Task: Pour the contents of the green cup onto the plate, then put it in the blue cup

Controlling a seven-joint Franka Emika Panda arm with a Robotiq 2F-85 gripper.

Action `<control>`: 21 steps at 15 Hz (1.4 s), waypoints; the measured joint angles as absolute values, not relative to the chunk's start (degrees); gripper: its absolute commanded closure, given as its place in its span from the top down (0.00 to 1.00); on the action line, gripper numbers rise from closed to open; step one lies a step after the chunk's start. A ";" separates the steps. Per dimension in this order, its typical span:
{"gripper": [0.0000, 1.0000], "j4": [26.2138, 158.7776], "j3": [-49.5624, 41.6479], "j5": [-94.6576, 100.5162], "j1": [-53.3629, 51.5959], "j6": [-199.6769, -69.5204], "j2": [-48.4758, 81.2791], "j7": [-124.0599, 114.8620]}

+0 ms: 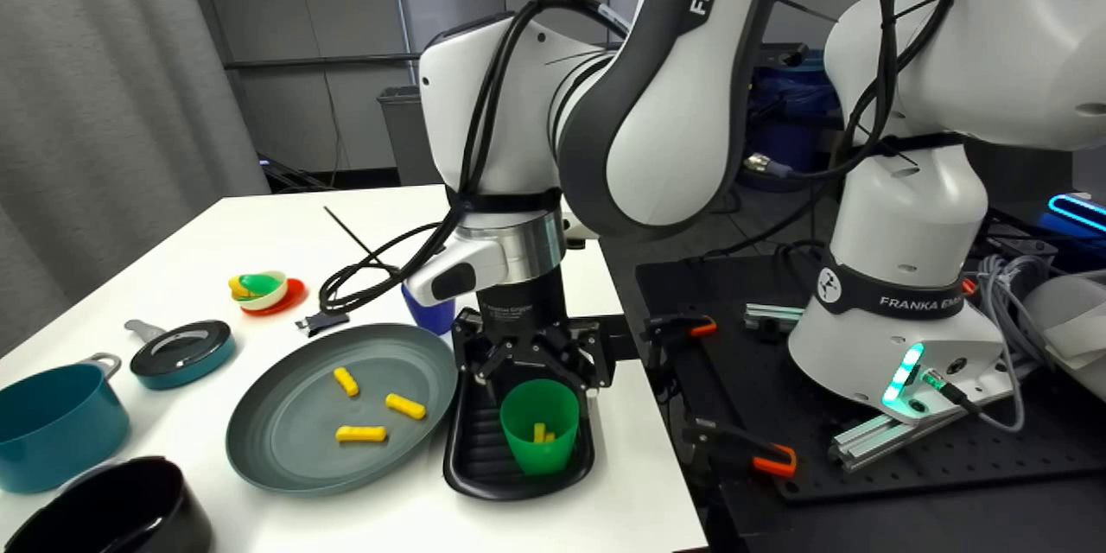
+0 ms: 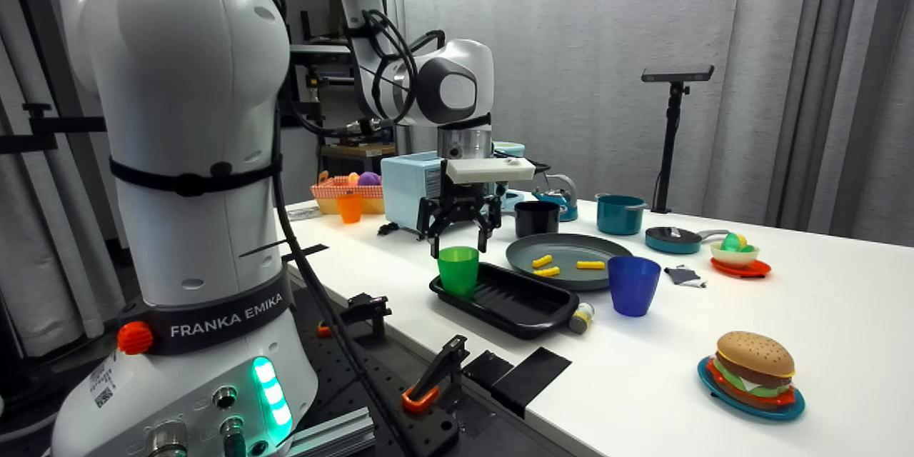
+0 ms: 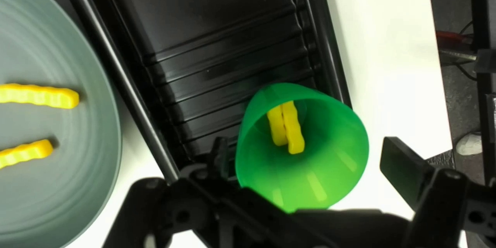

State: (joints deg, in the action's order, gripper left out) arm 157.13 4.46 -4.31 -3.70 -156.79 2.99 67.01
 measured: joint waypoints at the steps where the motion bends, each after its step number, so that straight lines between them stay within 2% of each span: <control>1: 1.00 157.14 4.47 -4.33 -3.70 -156.79 3.18 66.95; 11: 0.98 157.17 5.30 -4.34 -3.70 -156.78 4.98 65.40; 12: 0.80 157.16 5.33 -4.34 -3.70 -156.78 5.11 65.07; 14: 0.69 157.15 5.34 -4.34 -3.70 -156.79 5.25 64.51; 15: 0.60 157.12 5.34 -4.34 -3.70 -156.79 5.26 64.27; 21: 0.56 157.06 5.34 -4.34 -3.60 -156.79 4.85 63.14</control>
